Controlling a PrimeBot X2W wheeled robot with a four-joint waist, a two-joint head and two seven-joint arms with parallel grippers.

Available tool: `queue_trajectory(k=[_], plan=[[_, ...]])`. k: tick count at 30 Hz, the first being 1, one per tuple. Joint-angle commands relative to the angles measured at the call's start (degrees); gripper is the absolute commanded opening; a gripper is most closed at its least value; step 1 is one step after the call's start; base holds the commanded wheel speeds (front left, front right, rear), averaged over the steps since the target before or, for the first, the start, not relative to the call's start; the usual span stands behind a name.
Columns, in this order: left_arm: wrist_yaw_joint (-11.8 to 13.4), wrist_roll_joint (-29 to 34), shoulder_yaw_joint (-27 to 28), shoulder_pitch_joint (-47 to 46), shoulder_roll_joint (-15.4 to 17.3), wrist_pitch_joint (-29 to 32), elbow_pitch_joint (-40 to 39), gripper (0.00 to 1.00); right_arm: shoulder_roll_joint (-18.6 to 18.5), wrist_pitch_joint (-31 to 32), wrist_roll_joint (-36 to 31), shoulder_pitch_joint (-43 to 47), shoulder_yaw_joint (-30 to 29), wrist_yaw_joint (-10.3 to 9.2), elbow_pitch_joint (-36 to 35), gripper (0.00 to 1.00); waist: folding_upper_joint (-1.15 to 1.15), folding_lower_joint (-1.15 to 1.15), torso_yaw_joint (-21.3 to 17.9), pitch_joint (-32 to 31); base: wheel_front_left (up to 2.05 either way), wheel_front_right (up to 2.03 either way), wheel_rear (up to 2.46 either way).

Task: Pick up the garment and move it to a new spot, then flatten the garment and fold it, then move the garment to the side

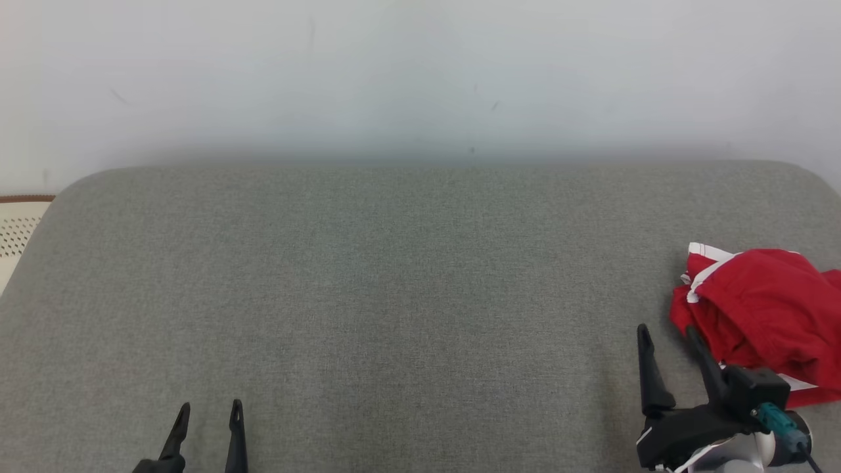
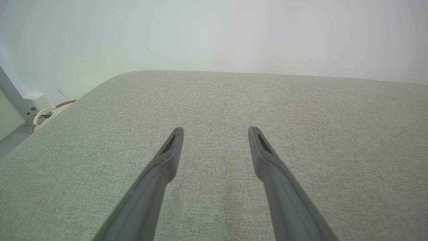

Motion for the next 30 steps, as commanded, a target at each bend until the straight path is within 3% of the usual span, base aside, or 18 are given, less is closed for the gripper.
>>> queue_trajectory(k=[1,17,30], plan=[[0.0,0.5,0.4,1.1,0.0,0.0,-0.2,1.0,0.2,0.0,-0.2,1.1,0.3,0.01,-0.2,1.0,0.0,0.01,-0.2,-0.4,0.0,0.0,0.0],[0.4,-0.8,0.5,3.1,0.0,0.0,0.4,1.0,1.2,0.0,0.9,4.2,4.5,0.01,0.2,1.0,0.0,0.01,-1.8,-3.0,0.0,0.0,0.0],[0.1,-0.7,0.4,2.8,0.0,0.0,1.7,1.0,0.0,0.0,1.9,4.6,5.9,0.01,0.8,1.0,0.0,0.01,-2.2,-3.5,0.0,0.0,0.0]])
